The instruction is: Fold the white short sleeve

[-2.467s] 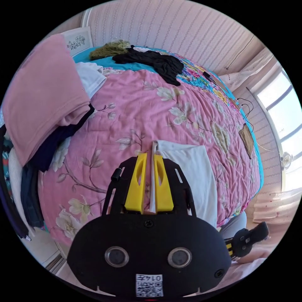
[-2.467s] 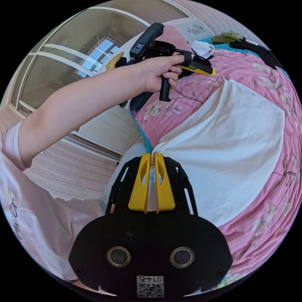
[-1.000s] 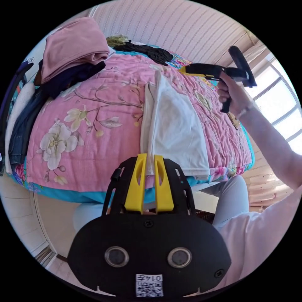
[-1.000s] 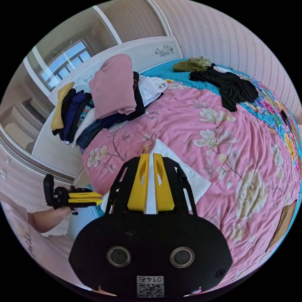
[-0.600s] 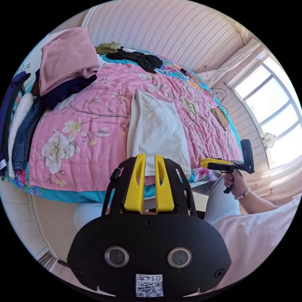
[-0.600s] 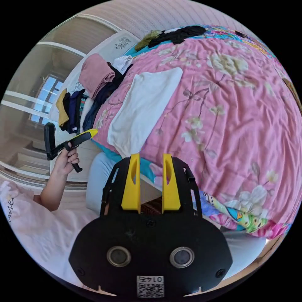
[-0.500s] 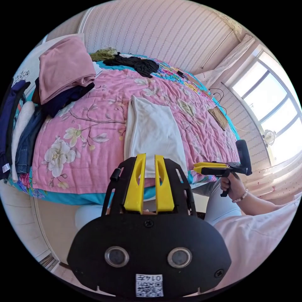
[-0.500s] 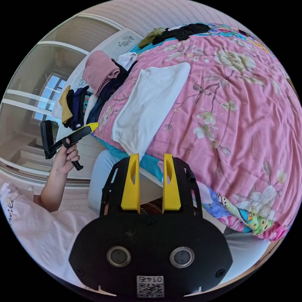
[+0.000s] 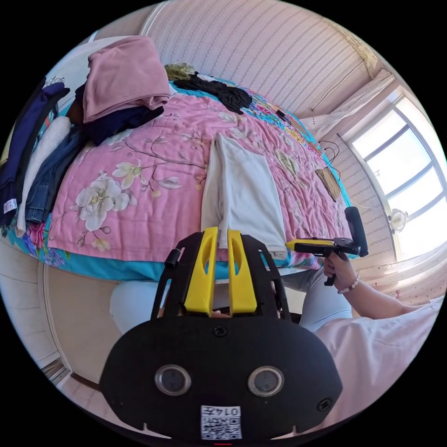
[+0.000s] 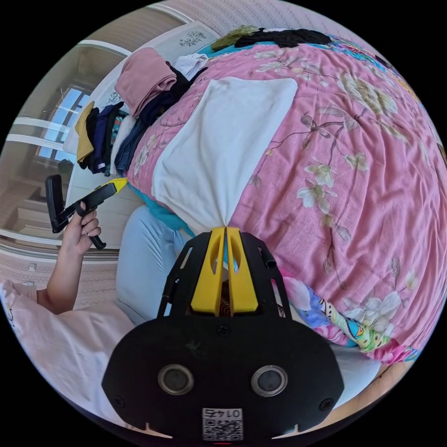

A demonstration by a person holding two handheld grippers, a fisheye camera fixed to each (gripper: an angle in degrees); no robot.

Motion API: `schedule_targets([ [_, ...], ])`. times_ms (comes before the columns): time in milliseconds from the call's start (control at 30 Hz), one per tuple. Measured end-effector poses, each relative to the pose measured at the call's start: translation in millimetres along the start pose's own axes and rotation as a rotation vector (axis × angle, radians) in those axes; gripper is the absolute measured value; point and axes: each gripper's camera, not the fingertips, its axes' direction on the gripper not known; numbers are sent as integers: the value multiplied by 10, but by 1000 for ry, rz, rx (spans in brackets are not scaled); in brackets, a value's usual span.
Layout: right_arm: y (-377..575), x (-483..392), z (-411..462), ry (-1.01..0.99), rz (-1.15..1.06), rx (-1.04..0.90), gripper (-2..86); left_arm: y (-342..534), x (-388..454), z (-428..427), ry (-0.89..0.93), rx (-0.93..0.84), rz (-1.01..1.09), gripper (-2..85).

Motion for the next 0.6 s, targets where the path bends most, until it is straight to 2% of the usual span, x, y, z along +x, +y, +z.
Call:
schedule_targets([
  [167,-31,-18,11,8,-13,-41,-1,-72,-51,100,-18,-28,-12,59],
  [333,-291,-242,-249,92,-122,55,7,-124,-92,216,-54,-46,-17,81],
  [600,-1689,-827,-180,137,-284,40,58,-174,29,521,-57,-81,26,99],
])
